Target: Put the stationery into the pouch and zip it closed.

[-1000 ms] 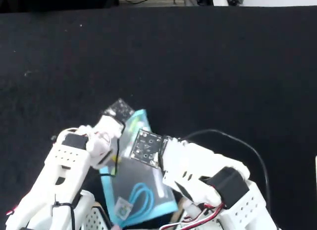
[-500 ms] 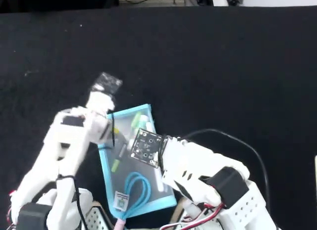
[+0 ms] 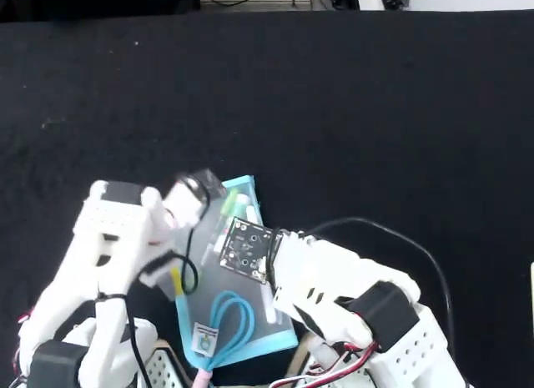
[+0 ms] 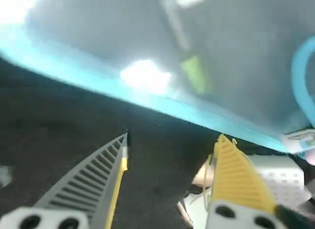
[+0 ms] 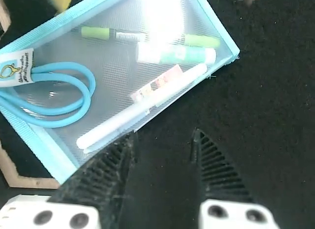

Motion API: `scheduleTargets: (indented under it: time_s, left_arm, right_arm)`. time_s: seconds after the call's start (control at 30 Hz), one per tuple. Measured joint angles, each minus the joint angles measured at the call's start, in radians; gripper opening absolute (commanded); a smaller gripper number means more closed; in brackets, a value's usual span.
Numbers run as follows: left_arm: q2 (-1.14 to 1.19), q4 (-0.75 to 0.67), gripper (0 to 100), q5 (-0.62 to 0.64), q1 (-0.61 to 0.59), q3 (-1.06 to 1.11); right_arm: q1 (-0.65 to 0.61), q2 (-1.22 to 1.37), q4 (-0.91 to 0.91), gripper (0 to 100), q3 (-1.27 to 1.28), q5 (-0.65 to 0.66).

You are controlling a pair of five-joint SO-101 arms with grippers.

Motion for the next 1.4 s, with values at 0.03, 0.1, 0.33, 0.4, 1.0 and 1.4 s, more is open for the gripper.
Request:
scheduleTargets:
  time_s: [0.03,0.1,0.33,0.4,1.0,1.4]
  left_arm:
    - [0.0,-0.011,27,-0.003,0.015,0.026]
    - [0.0,-0.026,27,0.0,0.043,0.046]
    - [0.0,-0.084,27,0.129,0.167,0.078]
    - [0.0,-0.158,27,0.184,0.18,0.107]
    - [0.049,-0.931,27,0.491,0.127,0.247]
    - [0.321,-0.669,27,0.661,-0.172,-0.103]
  right_arm:
    - [0.0,0.0,0.0,17.3,0.0,0.002]
    - [0.0,0.0,0.0,17.3,0.0,0.002]
    - [0.0,0.0,0.0,17.3,0.009,0.002]
    - [0.0,0.0,0.0,17.3,0.009,0.002]
    - [0.301,0.0,0.0,17.3,0.009,0.1]
    - [0.044,0.002,-0.11,17.4,0.144,0.023]
